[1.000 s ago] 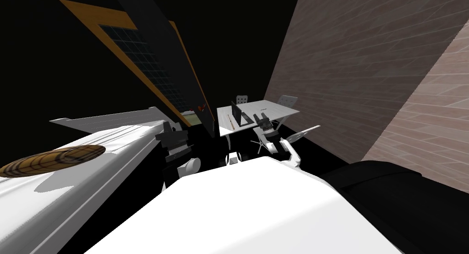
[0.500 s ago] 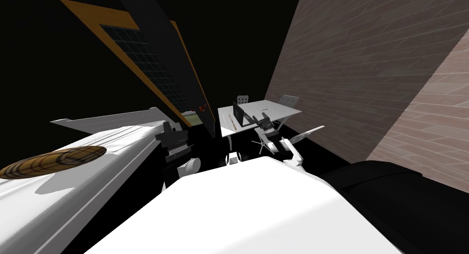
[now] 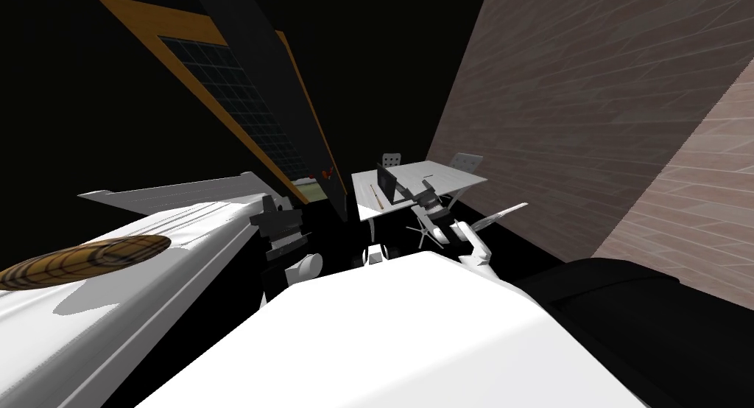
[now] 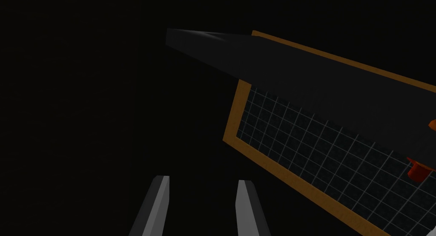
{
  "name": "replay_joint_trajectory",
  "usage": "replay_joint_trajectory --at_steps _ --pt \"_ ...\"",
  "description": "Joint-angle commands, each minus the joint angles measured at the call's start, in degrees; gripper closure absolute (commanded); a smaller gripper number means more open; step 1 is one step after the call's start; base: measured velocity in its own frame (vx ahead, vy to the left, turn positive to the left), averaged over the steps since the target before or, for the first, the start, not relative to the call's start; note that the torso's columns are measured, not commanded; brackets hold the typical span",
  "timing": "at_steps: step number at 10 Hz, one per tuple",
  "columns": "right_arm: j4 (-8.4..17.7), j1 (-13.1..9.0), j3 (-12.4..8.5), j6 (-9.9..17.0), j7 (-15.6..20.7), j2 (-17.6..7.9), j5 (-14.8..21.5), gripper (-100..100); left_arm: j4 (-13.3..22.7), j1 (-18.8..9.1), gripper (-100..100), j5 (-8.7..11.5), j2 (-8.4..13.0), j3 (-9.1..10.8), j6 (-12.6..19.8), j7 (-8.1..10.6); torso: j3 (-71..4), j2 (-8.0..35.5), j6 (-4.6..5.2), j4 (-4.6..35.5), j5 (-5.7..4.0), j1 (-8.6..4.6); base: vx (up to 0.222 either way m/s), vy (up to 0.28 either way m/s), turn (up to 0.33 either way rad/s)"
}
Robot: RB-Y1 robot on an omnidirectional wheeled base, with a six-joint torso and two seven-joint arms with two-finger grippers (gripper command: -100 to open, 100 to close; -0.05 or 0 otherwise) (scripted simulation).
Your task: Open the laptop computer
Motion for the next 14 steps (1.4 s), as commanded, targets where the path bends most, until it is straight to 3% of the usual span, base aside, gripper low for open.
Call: replay_joint_trajectory --at_steps 1,14 --pt "0.58 -0.27 -0.56 0.25 3.19 -1.29 2.37 -100 0.00 0.00 0 0.00 0.00 0.00 0.00 0.00 -0.01 -0.03 0.00 -0.01 0.02 0.08 0.023 0.050 -0.002" --pt "5.85 -1.69 -4.26 1.28 21.16 -10.46 16.67 -100 0.00 0.00 0 0.00 0.00 0.00 0.00 0.00 -0.02 -0.04 0.00 -0.01 0.00 0.01 0.025 0.053 -0.001"
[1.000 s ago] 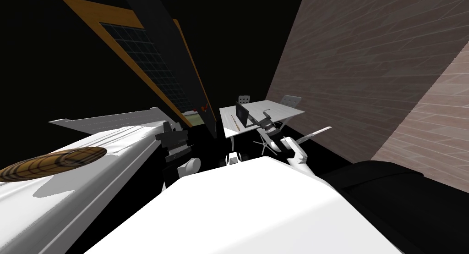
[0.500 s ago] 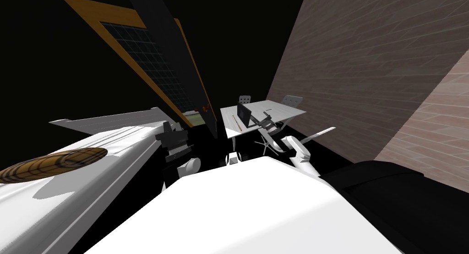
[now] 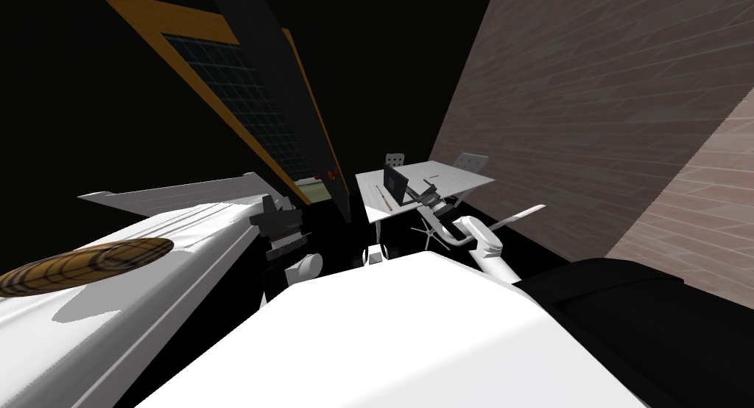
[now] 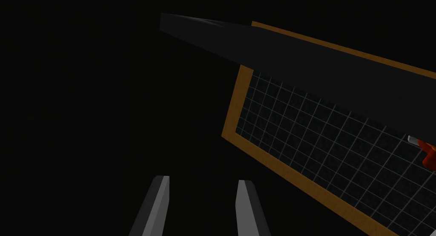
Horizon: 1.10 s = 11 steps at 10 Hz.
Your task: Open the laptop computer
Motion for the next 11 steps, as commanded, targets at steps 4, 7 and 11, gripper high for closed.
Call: replay_joint_trajectory --at_steps 4,7,11 --pt "2.64 -0.66 -1.63 0.59 8.03 -4.56 6.27 -100 0.00 0.00 0 0.00 0.00 0.00 0.00 0.00 0.02 0.04 0.01 0.01 -0.01 -0.02 0.029 0.066 -0.002" --pt "4.32 -1.09 -2.60 0.91 12.81 -7.38 10.04 -100 0.00 0.00 0 0.00 0.00 0.00 0.00 0.00 -0.02 -0.03 0.00 -0.01 0.02 0.09 0.035 0.065 -0.001" --pt "6.49 -1.66 -3.92 1.32 18.82 -11.27 15.17 -100 0.00 0.00 0 0.00 0.00 0.00 0.00 0.00 0.02 0.03 0.00 0.01 -0.01 0.00 0.027 0.052 -0.001"
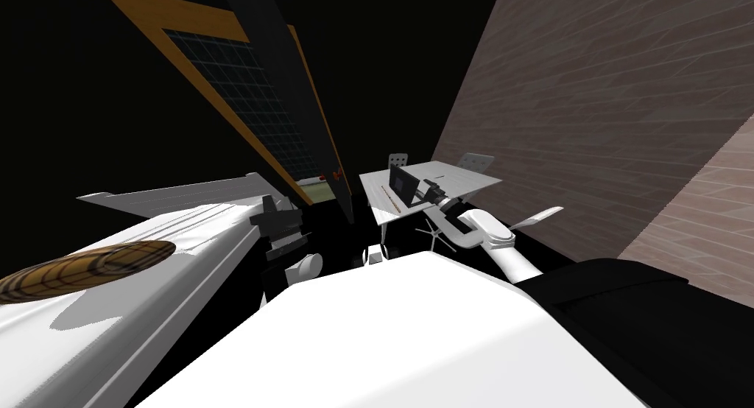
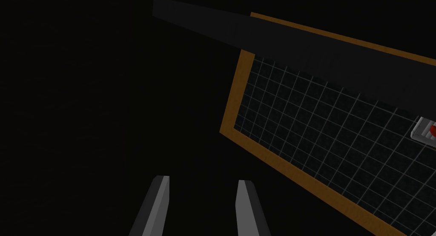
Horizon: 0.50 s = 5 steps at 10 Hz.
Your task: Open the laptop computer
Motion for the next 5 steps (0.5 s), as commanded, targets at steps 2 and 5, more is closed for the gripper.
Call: replay_joint_trajectory --at_steps 2,5 --pt "1.63 -0.29 -1.30 0.15 5.26 -3.11 3.87 -100 0.00 0.00 0 0.00 0.00 0.00 0.00 0.00 -0.01 0.00 0.00 -0.01 0.02 0.04 0.018 0.053 0.000" --pt "2.63 -0.56 -1.98 0.35 8.63 -5.20 6.53 -100 0.00 0.00 0 0.00 0.00 0.00 0.00 0.00 -0.02 -0.03 0.00 -0.01 0.00 -0.02 0.025 0.047 -0.001"
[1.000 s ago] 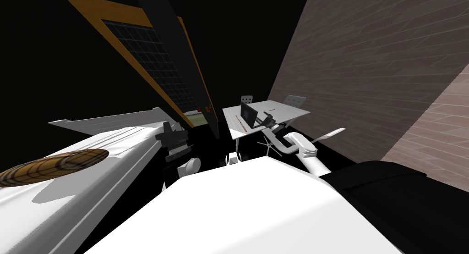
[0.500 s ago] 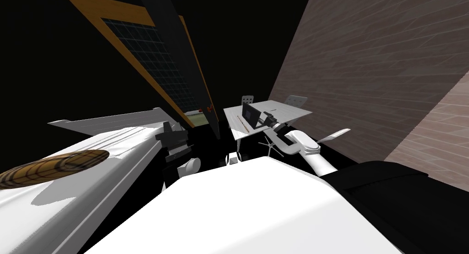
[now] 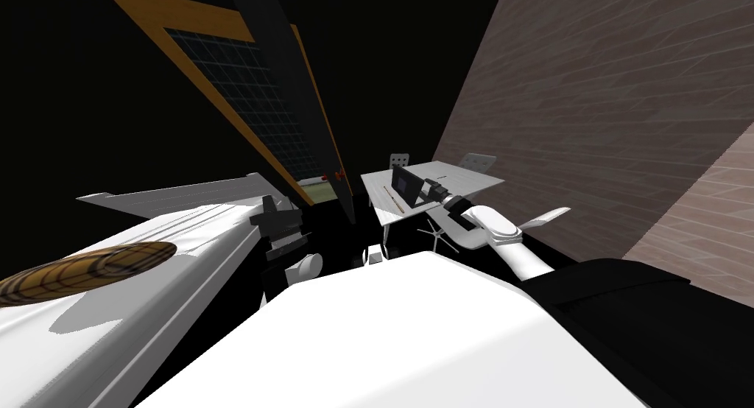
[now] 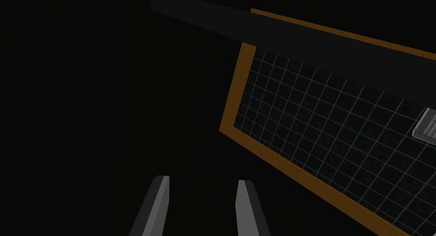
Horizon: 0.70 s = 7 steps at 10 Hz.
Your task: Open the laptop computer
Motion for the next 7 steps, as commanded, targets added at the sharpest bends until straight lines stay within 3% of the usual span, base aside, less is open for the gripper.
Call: replay_joint_trajectory --at_steps 1,4,7 --pt "0.97 -0.20 -0.73 0.07 3.70 -1.88 2.61 -100 0.00 0.00 0 0.00 0.00 0.00 0.00 0.00 0.01 0.02 0.00 0.01 0.00 0.01 0.025 0.048 -0.001" --pt "1.79 -0.43 -1.34 0.23 6.67 -3.63 4.95 -100 0.00 0.00 0 0.00 0.00 0.00 0.00 0.00 0.01 0.02 0.00 0.01 0.02 0.05 0.021 0.049 -0.001" --pt "2.01 -0.61 -1.46 0.22 5.85 -4.02 4.47 -100 0.00 0.01 0 0.00 0.00 0.00 0.00 0.00 -0.09 -0.17 -0.01 -0.03 0.01 0.06 0.047 0.029 0.011"
